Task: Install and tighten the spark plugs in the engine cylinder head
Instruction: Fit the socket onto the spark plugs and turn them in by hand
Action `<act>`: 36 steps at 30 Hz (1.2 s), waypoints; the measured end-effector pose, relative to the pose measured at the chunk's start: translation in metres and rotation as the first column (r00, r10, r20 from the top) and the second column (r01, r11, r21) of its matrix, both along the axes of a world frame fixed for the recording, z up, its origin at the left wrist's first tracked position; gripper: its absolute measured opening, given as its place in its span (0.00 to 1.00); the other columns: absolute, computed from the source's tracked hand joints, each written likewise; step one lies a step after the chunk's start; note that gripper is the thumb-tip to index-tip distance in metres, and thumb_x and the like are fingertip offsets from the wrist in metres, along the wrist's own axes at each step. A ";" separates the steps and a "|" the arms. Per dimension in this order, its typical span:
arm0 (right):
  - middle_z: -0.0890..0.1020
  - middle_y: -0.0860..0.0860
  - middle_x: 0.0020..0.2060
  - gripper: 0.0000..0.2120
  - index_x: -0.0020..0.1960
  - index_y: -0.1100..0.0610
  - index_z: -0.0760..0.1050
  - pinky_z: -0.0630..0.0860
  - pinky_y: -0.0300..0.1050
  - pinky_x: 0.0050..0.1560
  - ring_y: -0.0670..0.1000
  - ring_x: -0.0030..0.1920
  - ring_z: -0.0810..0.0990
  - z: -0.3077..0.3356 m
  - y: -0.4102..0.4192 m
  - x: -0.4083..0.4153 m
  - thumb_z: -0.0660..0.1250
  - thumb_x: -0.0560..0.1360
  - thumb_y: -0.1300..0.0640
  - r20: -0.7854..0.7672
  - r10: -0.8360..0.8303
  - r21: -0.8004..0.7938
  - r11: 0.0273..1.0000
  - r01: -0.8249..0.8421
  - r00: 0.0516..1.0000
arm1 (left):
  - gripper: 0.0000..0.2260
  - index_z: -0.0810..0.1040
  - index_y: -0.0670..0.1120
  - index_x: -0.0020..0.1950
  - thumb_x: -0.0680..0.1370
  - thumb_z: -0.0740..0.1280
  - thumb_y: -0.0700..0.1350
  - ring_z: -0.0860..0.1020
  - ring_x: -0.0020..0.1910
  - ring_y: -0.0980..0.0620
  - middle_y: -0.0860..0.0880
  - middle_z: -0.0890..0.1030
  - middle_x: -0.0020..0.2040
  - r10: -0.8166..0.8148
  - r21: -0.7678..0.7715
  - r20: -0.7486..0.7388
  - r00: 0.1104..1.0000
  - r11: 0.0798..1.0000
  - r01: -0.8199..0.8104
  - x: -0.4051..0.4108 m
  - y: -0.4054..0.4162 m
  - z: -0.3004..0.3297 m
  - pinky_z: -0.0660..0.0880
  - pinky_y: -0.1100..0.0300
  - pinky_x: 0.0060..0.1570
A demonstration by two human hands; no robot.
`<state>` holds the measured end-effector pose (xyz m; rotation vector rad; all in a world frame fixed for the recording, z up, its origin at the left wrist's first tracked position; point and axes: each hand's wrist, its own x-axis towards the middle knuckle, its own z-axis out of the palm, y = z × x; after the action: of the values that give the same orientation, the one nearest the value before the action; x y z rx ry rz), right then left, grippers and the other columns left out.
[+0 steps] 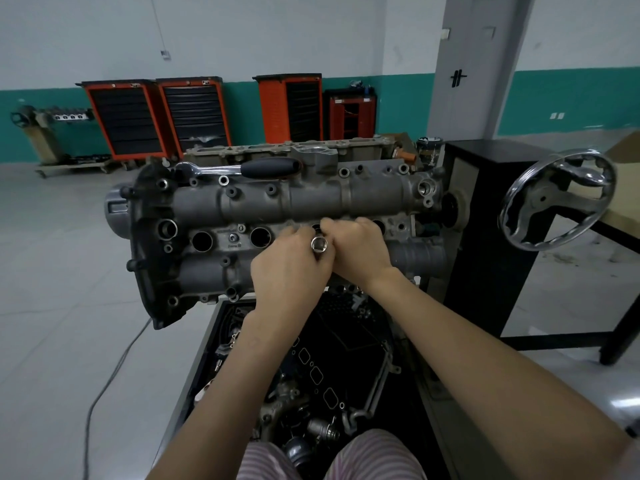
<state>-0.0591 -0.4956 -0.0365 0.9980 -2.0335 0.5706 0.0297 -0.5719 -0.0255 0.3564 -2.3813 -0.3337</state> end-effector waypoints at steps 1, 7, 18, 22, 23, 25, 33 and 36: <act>0.76 0.56 0.21 0.09 0.30 0.61 0.70 0.69 0.42 0.28 0.57 0.21 0.75 0.000 -0.001 0.000 0.57 0.65 0.57 0.024 0.001 0.011 1.000 -0.001 1.000 | 0.08 0.65 0.49 0.42 0.77 0.60 0.52 0.72 0.37 0.46 0.50 0.71 0.41 -0.026 0.015 -0.018 1.000 1.000 0.026 0.001 -0.001 0.001 0.57 0.58 0.29; 0.76 0.58 0.22 0.06 0.32 0.63 0.71 0.69 0.45 0.29 0.59 0.22 0.75 0.001 0.001 -0.001 0.65 0.64 0.60 0.049 0.029 0.048 0.998 -0.031 0.998 | 0.09 0.63 0.48 0.44 0.74 0.61 0.51 0.67 0.37 0.49 0.53 0.68 0.41 -0.089 0.086 0.099 0.991 0.993 0.080 0.000 -0.010 0.006 0.57 0.58 0.30; 0.76 0.56 0.21 0.05 0.30 0.61 0.70 0.64 0.42 0.28 0.58 0.21 0.74 0.001 -0.001 -0.001 0.65 0.62 0.61 0.037 -0.042 0.028 0.999 0.041 0.998 | 0.14 0.64 0.48 0.37 0.78 0.59 0.54 0.66 0.35 0.50 0.51 0.70 0.36 -0.020 0.048 -0.030 0.999 0.999 0.022 -0.001 0.000 0.007 0.56 0.57 0.29; 0.79 0.59 0.31 0.05 0.39 0.61 0.69 0.61 0.46 0.35 0.62 0.33 0.77 0.003 0.000 -0.006 0.63 0.69 0.59 0.148 -0.074 0.146 0.988 0.052 0.986 | 0.09 0.62 0.47 0.43 0.76 0.62 0.47 0.66 0.35 0.50 0.53 0.66 0.38 -0.127 0.066 -0.002 0.992 0.990 0.127 -0.001 -0.003 0.008 0.56 0.60 0.26; 0.79 0.59 0.31 0.05 0.39 0.61 0.69 0.60 0.46 0.35 0.63 0.33 0.76 0.004 0.001 -0.006 0.64 0.68 0.60 0.152 -0.065 0.143 0.989 0.043 0.986 | 0.08 0.63 0.47 0.43 0.76 0.62 0.46 0.66 0.34 0.50 0.54 0.66 0.37 -0.147 0.082 0.015 0.989 0.986 0.146 -0.001 -0.004 0.009 0.56 0.60 0.26; 0.78 0.60 0.27 0.06 0.35 0.63 0.70 0.63 0.46 0.32 0.62 0.28 0.76 0.003 0.003 -0.004 0.66 0.66 0.61 0.115 -0.019 0.114 0.994 0.005 0.993 | 0.09 0.63 0.47 0.43 0.76 0.62 0.48 0.66 0.32 0.52 0.54 0.66 0.35 -0.161 0.100 0.048 0.986 0.983 0.156 -0.001 -0.005 0.010 0.56 0.61 0.26; 0.73 0.54 0.17 0.06 0.23 0.59 0.70 0.69 0.37 0.26 0.55 0.17 0.71 -0.002 0.001 -0.002 0.64 0.59 0.61 -0.044 -0.037 -0.034 0.999 0.036 0.998 | 0.21 0.64 0.47 0.29 0.77 0.60 0.58 0.69 0.31 0.50 0.52 0.70 0.28 -0.015 0.135 -0.020 1.000 0.991 0.017 0.000 0.001 0.011 0.55 0.60 0.26; 0.74 0.54 0.19 0.08 0.26 0.59 0.70 0.68 0.39 0.25 0.56 0.19 0.73 0.000 -0.001 -0.002 0.61 0.62 0.58 -0.022 -0.044 -0.017 0.999 0.044 0.999 | 0.14 0.64 0.49 0.36 0.78 0.60 0.53 0.71 0.36 0.48 0.50 0.73 0.36 -0.019 0.021 -0.072 0.997 1.000 0.021 0.001 0.004 0.009 0.53 0.58 0.27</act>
<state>-0.0613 -0.4964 -0.0368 0.9440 -2.0234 0.5498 0.0308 -0.5682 -0.0169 0.3256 -2.3136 -0.3754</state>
